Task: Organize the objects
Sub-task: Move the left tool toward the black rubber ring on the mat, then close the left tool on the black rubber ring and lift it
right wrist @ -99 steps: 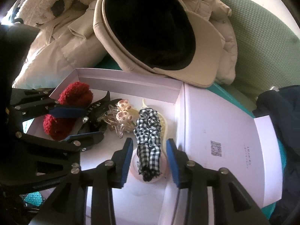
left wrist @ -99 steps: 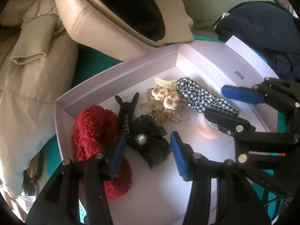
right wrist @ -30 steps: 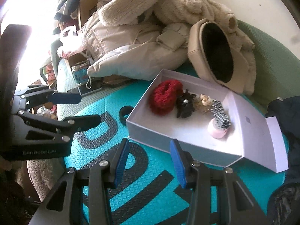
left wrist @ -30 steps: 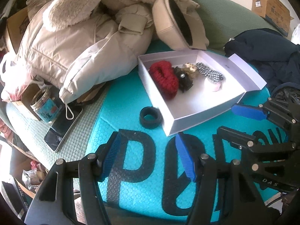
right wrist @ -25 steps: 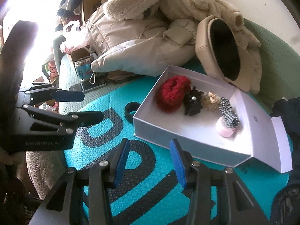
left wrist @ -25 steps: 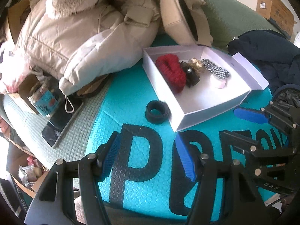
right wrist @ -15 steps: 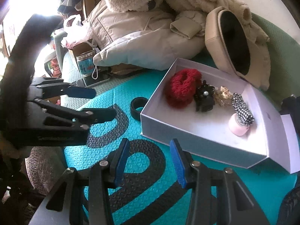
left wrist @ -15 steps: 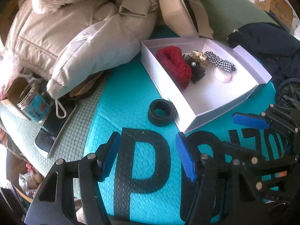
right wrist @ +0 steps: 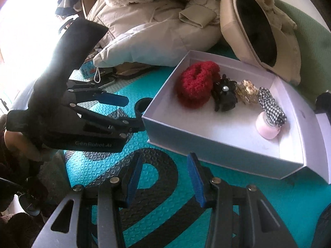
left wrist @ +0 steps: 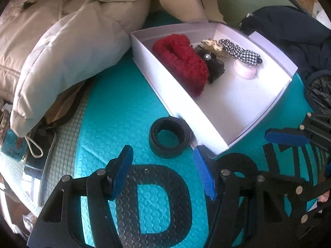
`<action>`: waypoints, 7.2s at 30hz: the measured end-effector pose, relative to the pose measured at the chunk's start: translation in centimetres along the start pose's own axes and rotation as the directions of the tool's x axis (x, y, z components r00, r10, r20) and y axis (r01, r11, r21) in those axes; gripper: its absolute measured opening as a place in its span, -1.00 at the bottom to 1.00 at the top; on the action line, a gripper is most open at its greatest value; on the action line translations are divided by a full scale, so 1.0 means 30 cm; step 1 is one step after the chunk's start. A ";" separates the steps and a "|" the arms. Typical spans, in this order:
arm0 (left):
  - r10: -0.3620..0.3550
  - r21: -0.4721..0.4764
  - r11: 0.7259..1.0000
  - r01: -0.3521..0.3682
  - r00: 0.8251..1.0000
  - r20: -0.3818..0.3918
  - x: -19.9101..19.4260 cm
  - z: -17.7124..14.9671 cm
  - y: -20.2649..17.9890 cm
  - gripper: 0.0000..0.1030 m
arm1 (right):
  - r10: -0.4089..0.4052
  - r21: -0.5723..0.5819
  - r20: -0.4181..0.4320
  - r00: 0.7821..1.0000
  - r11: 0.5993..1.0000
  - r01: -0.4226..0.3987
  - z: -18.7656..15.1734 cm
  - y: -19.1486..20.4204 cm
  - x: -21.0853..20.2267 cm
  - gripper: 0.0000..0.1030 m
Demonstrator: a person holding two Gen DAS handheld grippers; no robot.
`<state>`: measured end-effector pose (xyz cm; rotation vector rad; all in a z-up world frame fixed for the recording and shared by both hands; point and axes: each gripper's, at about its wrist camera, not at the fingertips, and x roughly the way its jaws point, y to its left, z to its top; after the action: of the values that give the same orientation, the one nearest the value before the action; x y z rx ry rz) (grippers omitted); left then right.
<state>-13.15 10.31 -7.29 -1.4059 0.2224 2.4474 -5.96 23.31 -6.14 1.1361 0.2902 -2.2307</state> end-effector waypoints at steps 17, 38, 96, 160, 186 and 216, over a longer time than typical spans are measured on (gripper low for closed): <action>0.006 0.080 0.997 -0.006 1.000 -0.003 -0.012 -0.043 -0.044 -0.48 | 0.020 0.008 0.008 1.000 1.000 -0.020 -0.014 -0.002 -0.019 -0.12; 0.026 0.120 0.992 -0.027 1.000 0.006 0.027 0.021 -0.030 -0.04 | 0.024 0.047 0.009 1.000 0.999 -0.025 -0.040 -0.037 -0.031 -0.12; -0.188 0.261 0.949 0.178 0.982 0.014 0.097 0.055 0.029 -0.22 | 0.045 0.077 -0.072 0.996 0.996 -0.040 -0.030 -0.076 0.099 -0.12; -0.189 0.329 0.924 0.196 0.981 -0.051 -0.100 -0.210 -0.282 0.06 | 0.130 -0.116 -0.010 0.991 0.985 -0.130 -0.159 0.007 0.019 -0.12; -0.233 0.282 0.930 0.238 0.971 -0.049 -0.051 -0.130 -0.222 -0.17 | 0.202 -0.122 0.095 0.975 0.974 -0.190 -0.073 -0.014 0.041 -0.32; -0.261 0.264 0.932 0.248 0.965 0.017 -0.116 -0.088 -0.334 -0.40 | 0.236 0.031 0.149 0.960 0.969 -0.244 -0.100 -0.160 -0.088 -0.55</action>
<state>-5.96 18.31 -5.43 -1.1768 0.3150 2.1508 -5.72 29.55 -6.26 0.9720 0.0339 -2.0997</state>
